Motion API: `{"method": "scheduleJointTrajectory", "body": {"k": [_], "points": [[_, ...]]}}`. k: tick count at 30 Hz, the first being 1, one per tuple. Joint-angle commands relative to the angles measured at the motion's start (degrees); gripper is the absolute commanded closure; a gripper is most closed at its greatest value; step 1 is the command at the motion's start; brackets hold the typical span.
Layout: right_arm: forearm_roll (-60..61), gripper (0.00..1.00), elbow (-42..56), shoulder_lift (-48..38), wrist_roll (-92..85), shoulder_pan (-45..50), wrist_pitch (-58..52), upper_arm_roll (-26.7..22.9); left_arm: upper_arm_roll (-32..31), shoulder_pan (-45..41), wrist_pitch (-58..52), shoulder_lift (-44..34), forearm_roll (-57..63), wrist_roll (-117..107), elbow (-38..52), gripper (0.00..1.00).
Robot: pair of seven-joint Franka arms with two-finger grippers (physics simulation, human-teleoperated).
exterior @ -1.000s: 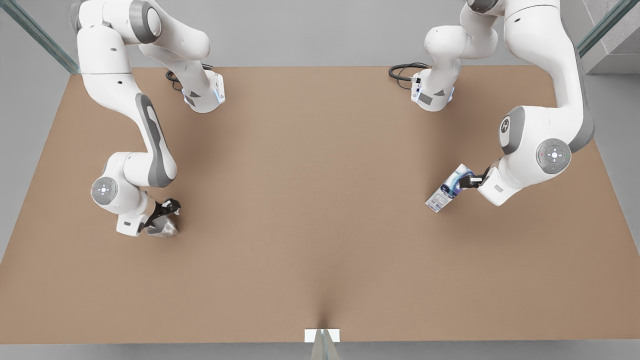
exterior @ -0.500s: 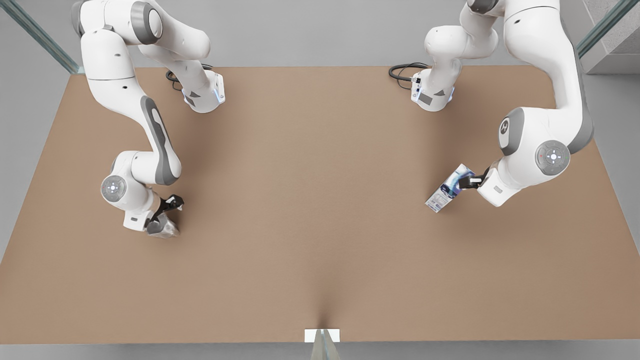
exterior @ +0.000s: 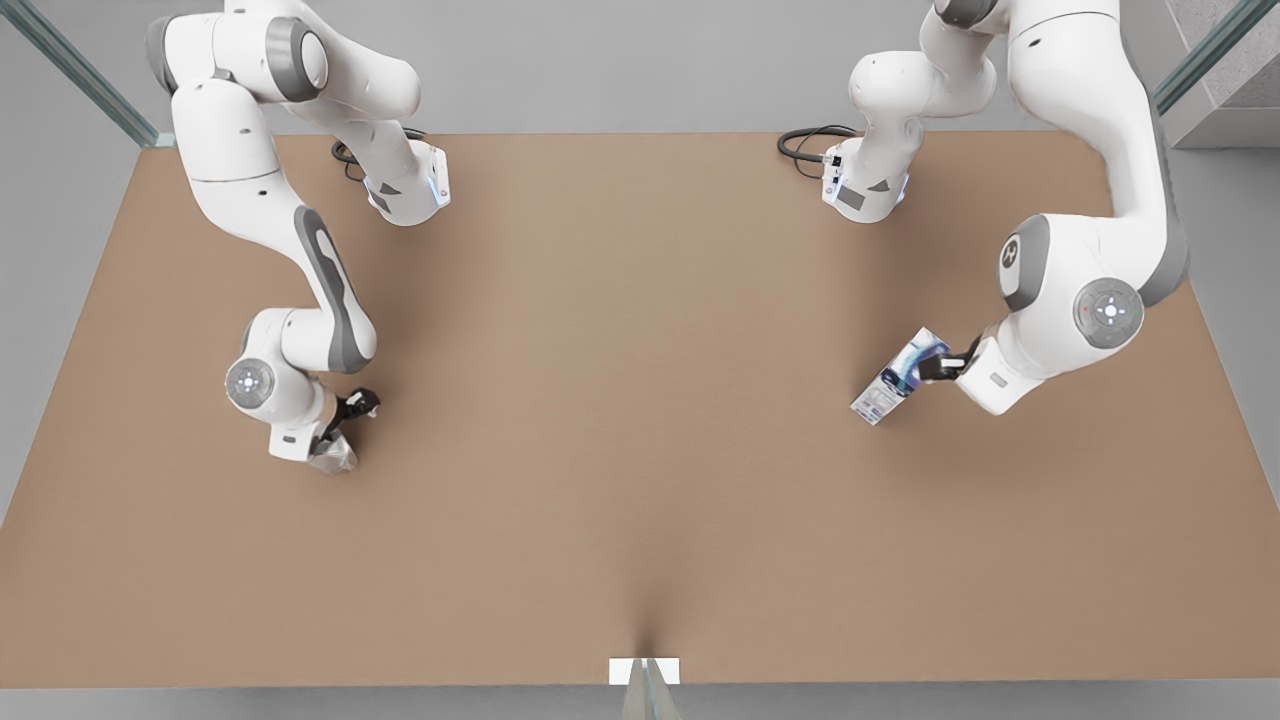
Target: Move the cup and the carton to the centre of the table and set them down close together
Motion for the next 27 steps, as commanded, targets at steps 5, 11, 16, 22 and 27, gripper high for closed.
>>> {"method": "scheduleJointTrajectory", "body": {"k": [5,11,16,22,27], "points": [[0.0,0.55,2.5,2.3,0.0,0.0,0.3,-1.0,0.0,-0.9,-0.1,0.2,0.1,0.0,0.0,0.00],[0.4,0.79,3.5,3.1,0.8,0.1,0.1,-2.6,0.0,-0.9,-0.2,-0.1,0.1,-0.1,0.2,0.00],[0.5,0.79,4.0,3.0,1.0,0.1,-0.4,-2.6,0.0,-0.9,-0.2,-0.1,0.1,0.0,0.4,0.00],[0.4,0.79,4.0,1.9,5.6,0.1,-1.5,-2.1,0.0,-0.9,-0.3,-0.4,0.1,0.0,0.4,0.00],[0.4,0.79,6.1,0.2,15.4,0.2,-5.7,-0.4,0.2,-0.9,-0.5,-0.9,0.1,0.0,0.5,0.00]]}}
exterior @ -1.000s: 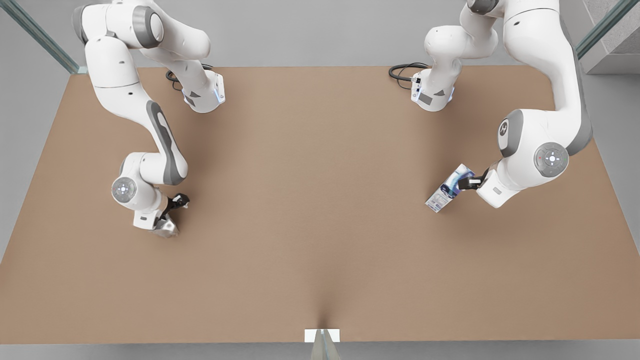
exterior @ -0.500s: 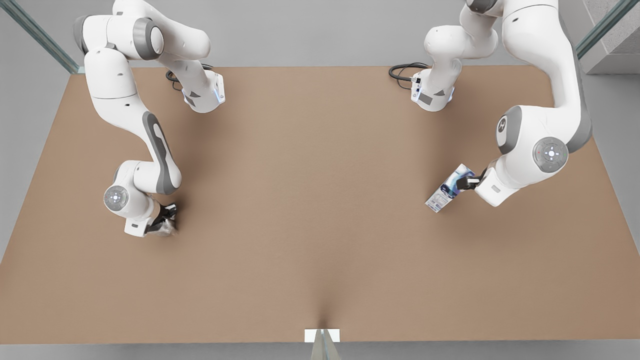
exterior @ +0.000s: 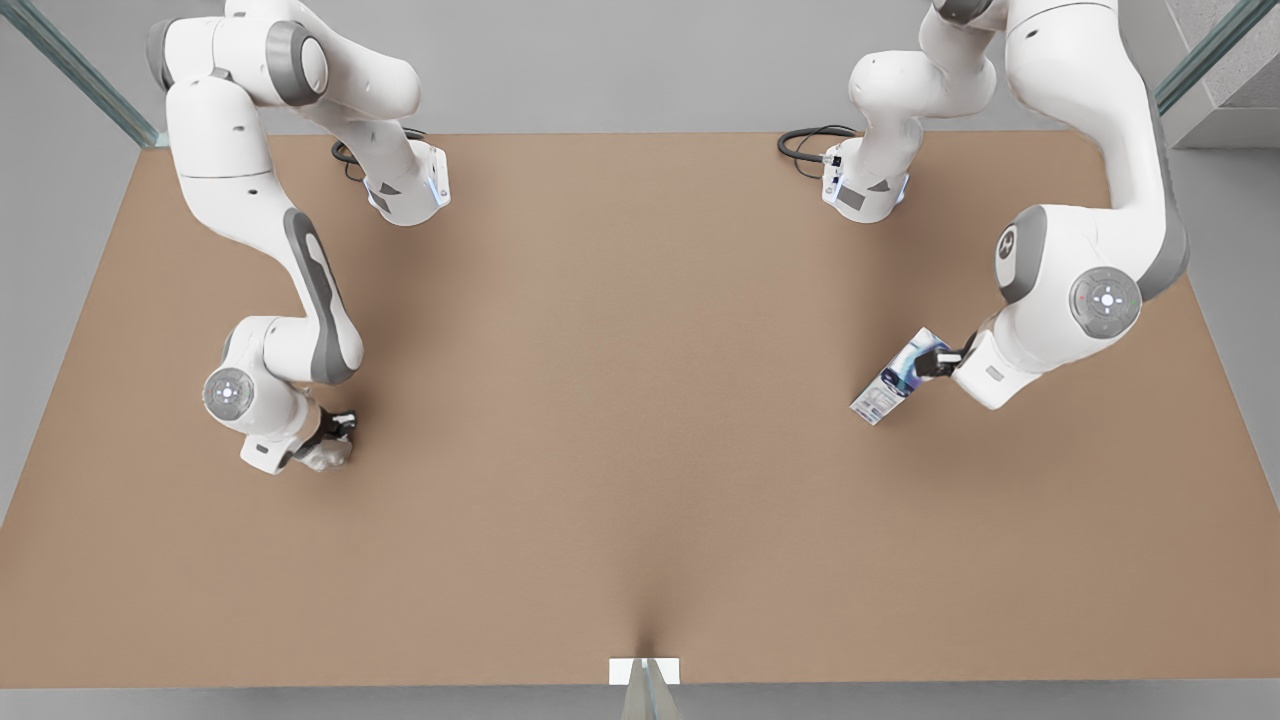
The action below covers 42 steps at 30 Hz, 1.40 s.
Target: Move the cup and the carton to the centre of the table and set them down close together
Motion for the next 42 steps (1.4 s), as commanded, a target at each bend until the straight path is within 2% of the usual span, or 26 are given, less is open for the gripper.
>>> {"method": "scheduleJointTrajectory", "body": {"k": [1,4,7,10,11,13,14,19,21,23,25,27,31,32,33,42], "points": [[0.2,0.79,1.1,0.0,0.8,0.3,-1.6,0.0,0.0,0.0,0.0,0.0,0.0,0.0,0.0,0.00],[0.4,0.79,4.9,-1.4,12.1,5.2,-6.3,-0.7,0.3,0.0,0.0,-0.9,0.3,-0.1,0.3,0.00],[0.5,0.79,17.1,1.3,23.6,10.4,-16.7,-1.3,1.5,0.0,0.1,-1.0,0.3,-0.7,0.3,0.00],[1.8,0.79,29.4,7.0,37.7,18.0,-22.2,-2.6,1.4,0.0,0.4,-2.2,-0.2,-1.1,1.2,0.00],[2.4,0.79,36.9,11.2,42.9,21.5,-25.9,-4.3,1.4,0.0,0.4,-2.2,-0.1,-0.5,1.2,0.00],[4.4,0.79,45.9,17.4,51.3,25.5,-27.0,-4.7,1.4,0.0,0.4,-2.1,-0.1,-0.1,1.2,0.00],[5.1,0.79,54.8,23.4,54.6,28.8,-30.1,-7.0,1.5,0.2,0.3,-2.0,-0.1,-0.2,1.0,0.00],[6.1,0.79,69.3,38.8,68.8,37.1,-25.4,-7.5,1.5,0.3,-0.4,-2.2,0.2,2.3,0.6,0.00],[7.6,0.79,72.0,42.5,72.5,40.0,-22.4,-7.2,1.5,0.3,-0.4,-2.2,0.3,4.0,0.4,0.00],[8.7,0.79,72.2,43.9,72.5,41.3,-14.2,-6.0,1.5,0.3,-0.4,-2.0,0.3,4.9,0.0,0.00],[9.1,0.79,74.1,45.1,71.6,41.5,-9.3,-3.3,0.6,0.3,-0.4,-4.1,0.4,21.3,-5.0,0.00],[9.1,0.79,74.3,45.2,68.3,41.7,-7.7,-0.6,-1.3,0.3,5.1,-7.0,0.6,25.8,-13.3,0.00],[9.0,0.77,74.0,45.8,67.6,43.7,-7.1,0.3,-1.3,0.3,9.2,-7.4,0.5,27.6,-18.1,0.00],[9.1,0.42,74.0,45.7,67.7,44.3,-7.6,0.3,-1.2,0.3,9.1,-7.4,0.5,27.6,-18.6,0.00],[9.1,0.00,74.1,45.7,67.8,44.5,-7.3,0.3,-1.1,0.3,9.1,-7.3,0.6,27.6,-18.8,0.00],[9.9,0.00,74.7,45.3,73.0,44.4,-4.6,6.0,-0.7,0.7,10.2,-6.7,1.6,27.2,-20.6,0.00]]}}
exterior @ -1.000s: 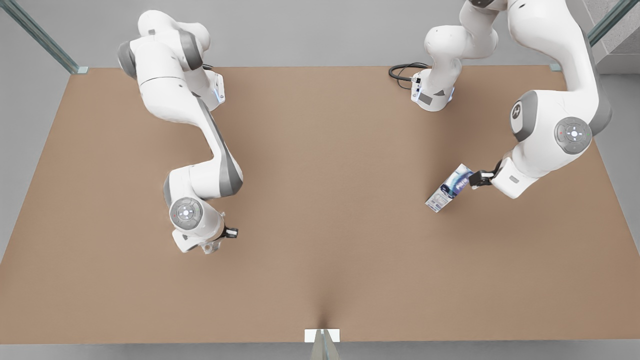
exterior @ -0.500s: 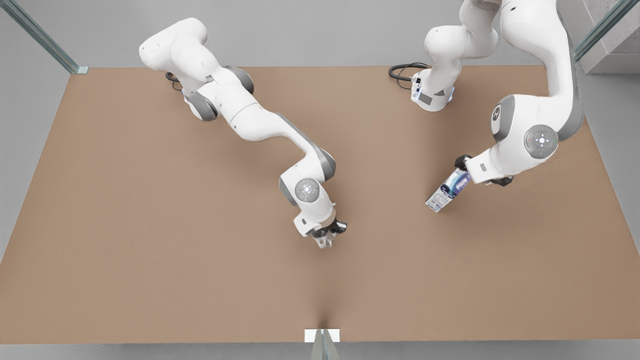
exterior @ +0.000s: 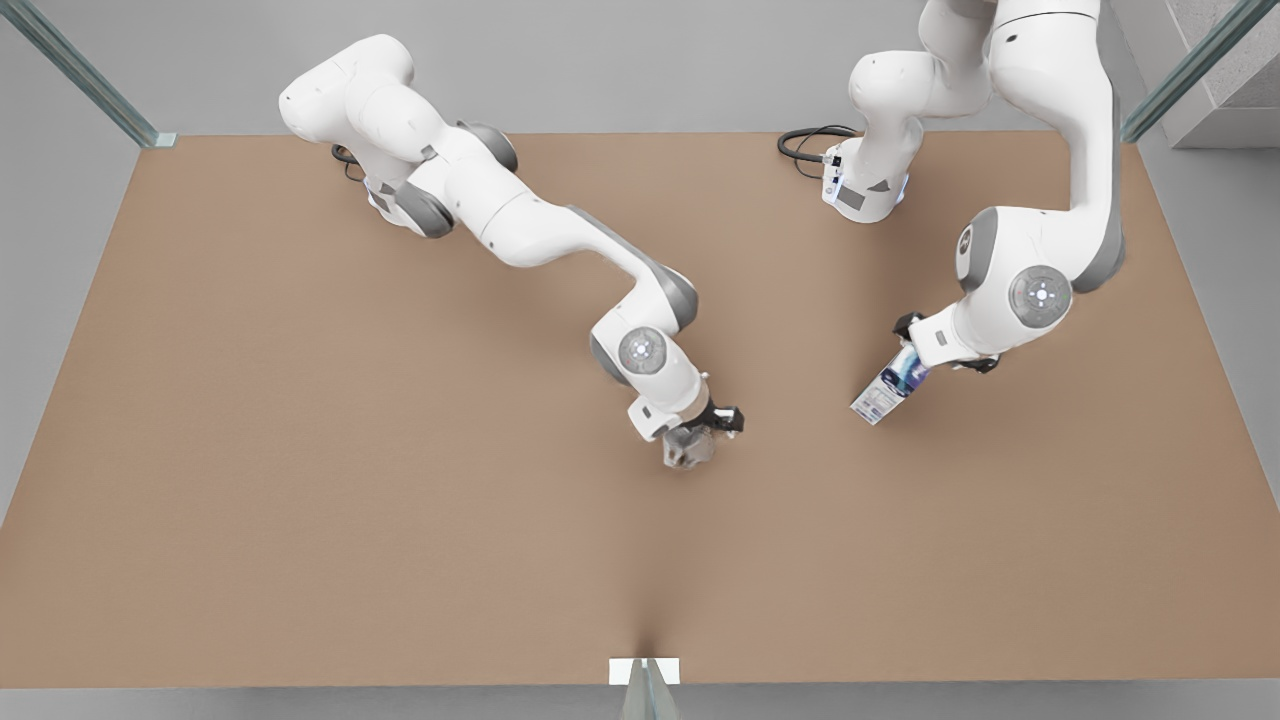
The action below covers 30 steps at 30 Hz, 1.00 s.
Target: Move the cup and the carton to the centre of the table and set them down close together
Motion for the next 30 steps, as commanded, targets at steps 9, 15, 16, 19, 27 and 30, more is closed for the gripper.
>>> {"method": "scheduleJointTrajectory", "body": {"k": [9,15,16,19,27,30], "points": [[0.1,0.00,-9.6,-17.5,-14.2,-9.9,-11.7,-0.3,0.1,1.3,0.7,2.0,0.1,0.0,-0.2,0.00],[-8.5,0.00,-52.6,-56.3,-43.8,-38.1,-23.4,-4.6,0.2,1.3,1.6,3.6,0.1,-0.1,-0.2,0.00],[-8.5,0.00,-54.3,-61.5,-46.0,-41.3,-27.6,-6.0,0.1,1.4,1.6,3.7,0.1,-0.1,-0.2,0.00],[-9.9,0.00,-54.2,-67.0,-49.8,-49.0,-33.5,-2.9,0.2,1.4,1.6,4.0,0.1,-0.1,-0.2,0.00],[-10.5,0.00,-42.8,-55.5,-48.4,-43.8,-36.1,-4.2,0.1,1.4,1.7,5.0,0.1,-0.2,-0.9,0.00],[-10.5,0.00,-43.2,-56.4,-48.3,-44.0,-36.0,-4.3,0.1,1.4,3.0,6.5,0.1,-0.2,-1.0,0.00]]}}
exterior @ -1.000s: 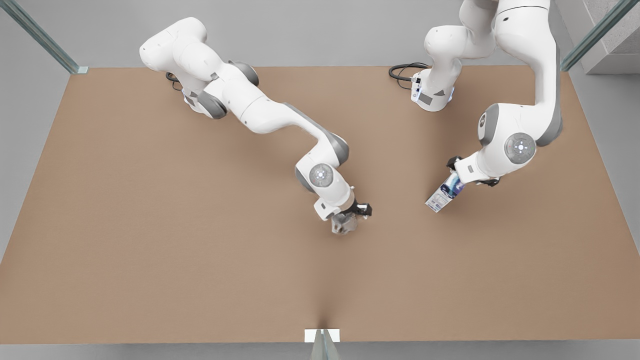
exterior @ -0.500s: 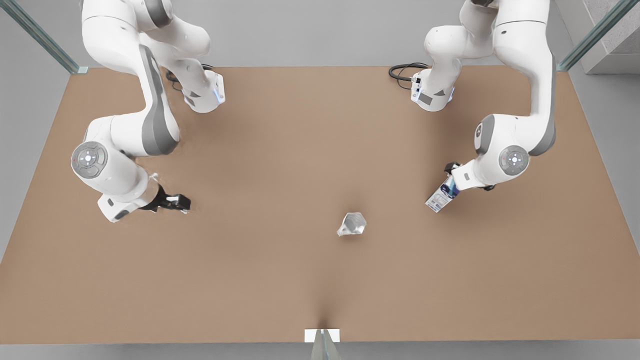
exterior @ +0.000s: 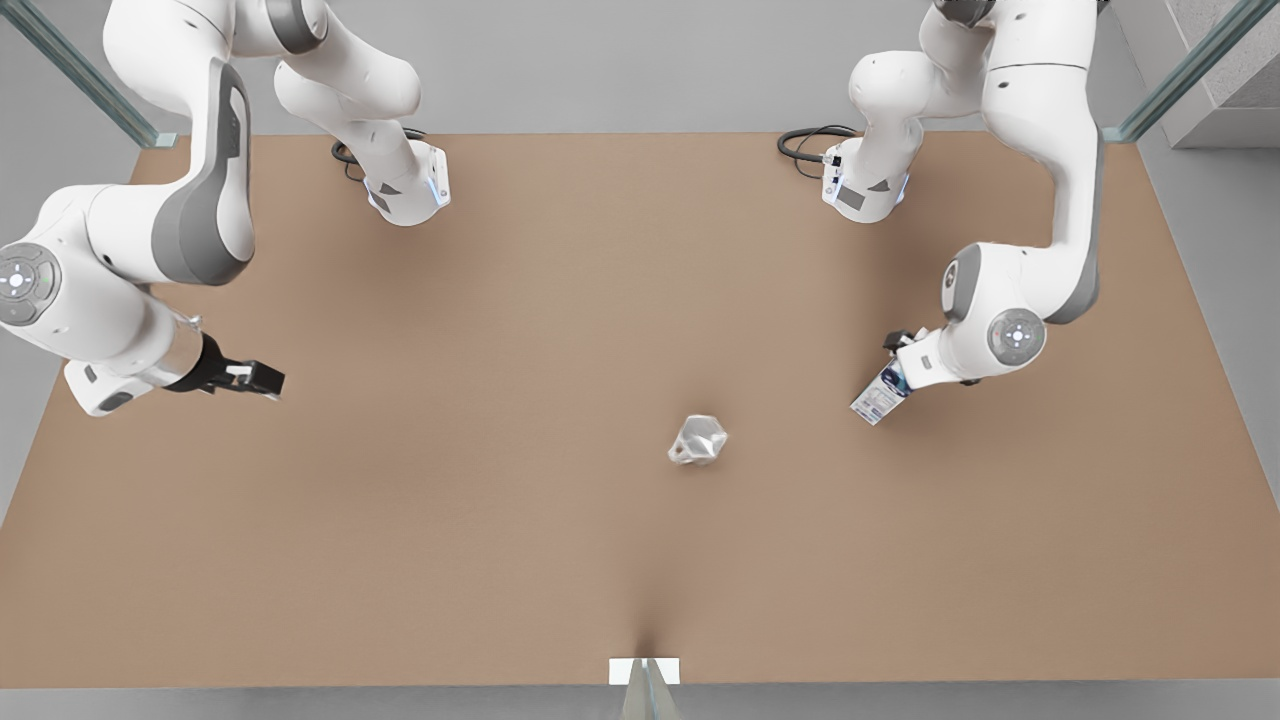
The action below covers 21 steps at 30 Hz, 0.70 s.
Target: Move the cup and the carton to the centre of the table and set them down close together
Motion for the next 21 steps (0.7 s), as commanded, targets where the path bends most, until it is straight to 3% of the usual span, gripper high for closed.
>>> {"method": "scheduleJointTrajectory", "body": {"k": [1,2,3,4,7,10,13,16,21], "points": [[-0.1,0.00,0.1,0.0,0.8,0.1,0.0,0.1,0.0,0.0,0.1,0.2,0.0,0.0,-0.1,0.00],[-0.4,0.00,0.1,-0.1,2.5,0.5,0.0,0.3,0.1,0.0,0.1,0.4,0.0,0.0,0.0,0.06],[-0.6,0.00,0.1,0.0,2.9,0.6,0.0,0.4,0.1,0.0,0.1,0.4,0.0,0.1,-0.1,0.28],[-0.6,0.00,0.1,0.0,2.9,0.5,0.0,0.5,0.1,0.0,0.0,0.4,0.0,-0.2,-0.1,0.44],[-0.7,0.00,0.1,0.0,2.9,0.6,0.0,0.5,0.1,0.0,0.0,0.5,0.0,-0.4,0.0,0.45],[-0.6,0.00,0.3,-0.1,3.0,0.5,0.0,0.5,0.1,0.0,-0.9,0.3,0.0,-0.4,0.9,0.40],[-0.6,0.00,0.3,-0.2,4.7,0.6,-0.1,0.4,0.0,-0.4,-5.1,-2.3,-0.6,-15.6,5.1,0.39],[-0.7,0.00,0.3,-0.2,4.9,0.6,-0.1,0.5,-0.1,-7.1,-4.2,-2.2,-6.8,-40.0,7.2,0.39],[-0.7,0.00,0.3,0.0,4.9,0.6,0.0,0.7,-0.3,-16.0,-3.6,4.9,-14.2,-56.9,15.8,0.37]]}}
